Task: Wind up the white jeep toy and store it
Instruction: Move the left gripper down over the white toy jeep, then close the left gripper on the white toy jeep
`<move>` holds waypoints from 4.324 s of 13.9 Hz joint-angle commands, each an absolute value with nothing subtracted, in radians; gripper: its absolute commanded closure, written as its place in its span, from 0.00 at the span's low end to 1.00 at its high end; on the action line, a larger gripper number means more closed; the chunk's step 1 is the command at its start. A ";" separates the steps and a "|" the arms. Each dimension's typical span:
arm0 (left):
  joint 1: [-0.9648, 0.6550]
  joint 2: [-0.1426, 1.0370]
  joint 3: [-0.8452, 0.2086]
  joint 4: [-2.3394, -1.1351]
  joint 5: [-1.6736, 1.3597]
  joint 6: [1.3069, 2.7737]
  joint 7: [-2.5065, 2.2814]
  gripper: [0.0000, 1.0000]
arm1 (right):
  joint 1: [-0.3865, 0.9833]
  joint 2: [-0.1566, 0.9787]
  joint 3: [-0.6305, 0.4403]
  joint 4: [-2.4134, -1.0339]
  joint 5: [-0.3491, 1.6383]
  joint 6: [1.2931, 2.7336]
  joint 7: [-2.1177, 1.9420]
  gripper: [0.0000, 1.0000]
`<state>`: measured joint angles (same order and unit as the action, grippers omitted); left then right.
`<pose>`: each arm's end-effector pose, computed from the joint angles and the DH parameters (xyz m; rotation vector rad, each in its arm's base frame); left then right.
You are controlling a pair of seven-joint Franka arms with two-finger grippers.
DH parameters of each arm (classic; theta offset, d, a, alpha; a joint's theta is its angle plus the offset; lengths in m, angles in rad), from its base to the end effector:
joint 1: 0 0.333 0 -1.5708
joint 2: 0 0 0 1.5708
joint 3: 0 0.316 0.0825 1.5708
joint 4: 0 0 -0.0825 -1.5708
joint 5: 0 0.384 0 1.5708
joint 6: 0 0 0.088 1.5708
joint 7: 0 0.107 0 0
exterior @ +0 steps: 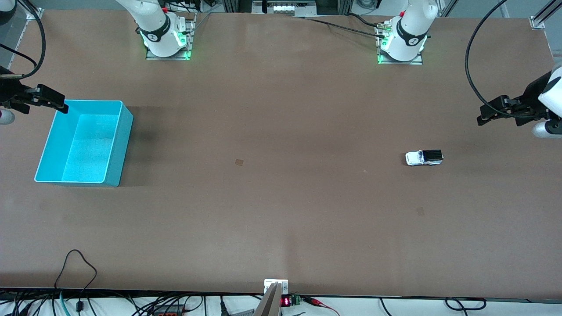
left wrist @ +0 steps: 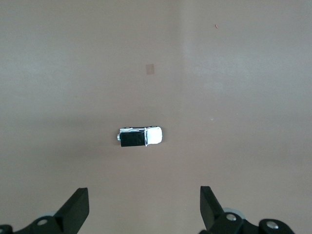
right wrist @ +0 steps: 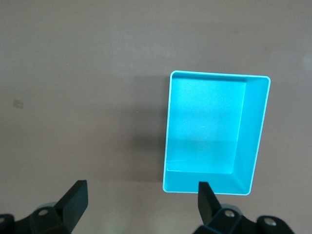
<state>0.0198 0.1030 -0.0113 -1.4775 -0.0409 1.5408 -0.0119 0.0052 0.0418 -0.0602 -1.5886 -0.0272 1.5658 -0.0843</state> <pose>0.5830 0.0008 0.6073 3.0988 0.0310 -0.0616 0.5638 -0.0333 0.5924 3.1144 0.0467 -0.1035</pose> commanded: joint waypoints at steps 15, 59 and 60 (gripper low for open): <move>0.008 0.276 -0.060 -1.698 -0.022 1.605 0.136 0.00 | 0.006 0.048 -0.061 -1.582 -0.026 1.563 -0.081 0.00; 0.193 0.351 -0.135 -2.264 0.202 2.485 1.451 0.00 | 0.003 0.054 -0.063 -1.582 -0.025 1.559 -0.084 0.00; 0.195 0.351 -0.135 -2.264 0.202 2.485 1.451 0.00 | 0.003 0.054 -0.063 -1.583 -0.025 1.557 -0.084 0.00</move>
